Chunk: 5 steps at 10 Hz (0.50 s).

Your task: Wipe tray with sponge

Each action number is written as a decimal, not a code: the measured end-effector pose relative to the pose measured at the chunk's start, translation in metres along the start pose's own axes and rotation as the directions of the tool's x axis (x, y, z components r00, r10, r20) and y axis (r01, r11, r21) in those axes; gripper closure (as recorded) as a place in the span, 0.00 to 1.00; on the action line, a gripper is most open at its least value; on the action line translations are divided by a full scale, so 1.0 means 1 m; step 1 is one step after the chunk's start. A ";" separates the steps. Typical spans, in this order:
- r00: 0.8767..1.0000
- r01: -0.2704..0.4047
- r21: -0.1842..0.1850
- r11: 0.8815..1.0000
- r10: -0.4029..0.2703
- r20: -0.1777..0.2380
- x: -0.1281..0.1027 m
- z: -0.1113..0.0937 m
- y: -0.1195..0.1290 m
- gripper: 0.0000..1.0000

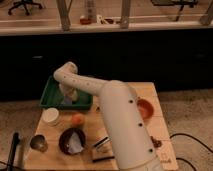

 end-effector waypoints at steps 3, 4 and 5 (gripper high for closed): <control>0.998 -0.055 -0.006 0.998 0.055 -0.037 0.024 -0.016 0.028 1.00; 0.997 -0.067 -0.006 0.998 0.066 -0.046 0.030 -0.019 0.028 1.00; 0.995 -0.082 -0.007 0.997 0.081 -0.058 0.039 -0.022 0.027 1.00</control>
